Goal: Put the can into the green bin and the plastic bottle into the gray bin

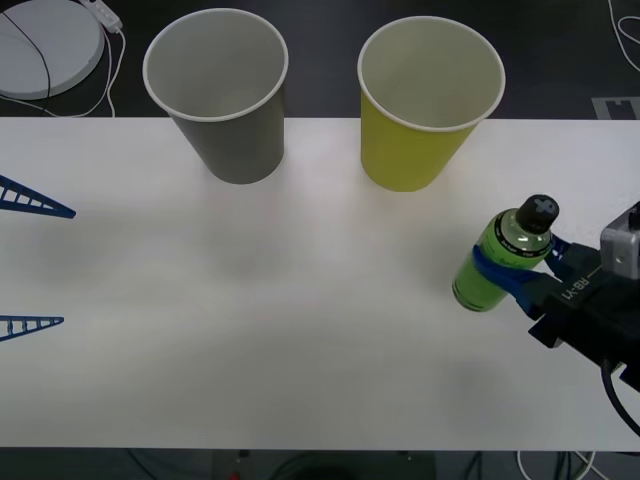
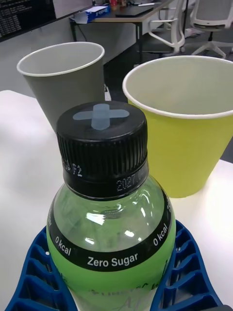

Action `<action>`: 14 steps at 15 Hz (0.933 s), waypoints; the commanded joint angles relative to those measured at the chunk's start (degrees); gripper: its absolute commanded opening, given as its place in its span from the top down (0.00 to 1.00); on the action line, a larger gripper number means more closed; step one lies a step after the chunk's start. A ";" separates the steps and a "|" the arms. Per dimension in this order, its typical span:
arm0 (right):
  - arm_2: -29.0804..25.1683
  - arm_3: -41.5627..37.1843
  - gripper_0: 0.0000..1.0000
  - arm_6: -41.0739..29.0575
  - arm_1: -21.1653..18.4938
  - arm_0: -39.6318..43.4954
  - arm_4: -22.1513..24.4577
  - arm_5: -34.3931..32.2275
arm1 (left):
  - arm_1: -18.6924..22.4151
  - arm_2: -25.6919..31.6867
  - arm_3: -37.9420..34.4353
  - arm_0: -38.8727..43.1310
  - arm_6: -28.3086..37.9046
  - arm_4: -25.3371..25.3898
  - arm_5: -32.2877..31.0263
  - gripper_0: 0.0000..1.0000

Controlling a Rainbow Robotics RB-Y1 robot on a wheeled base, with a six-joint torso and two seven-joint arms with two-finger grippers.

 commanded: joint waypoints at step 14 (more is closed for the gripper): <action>0.59 -10.43 1.00 12.01 -4.62 -4.11 -14.02 23.30 | 0.00 0.00 0.00 0.00 0.00 0.00 0.00 0.00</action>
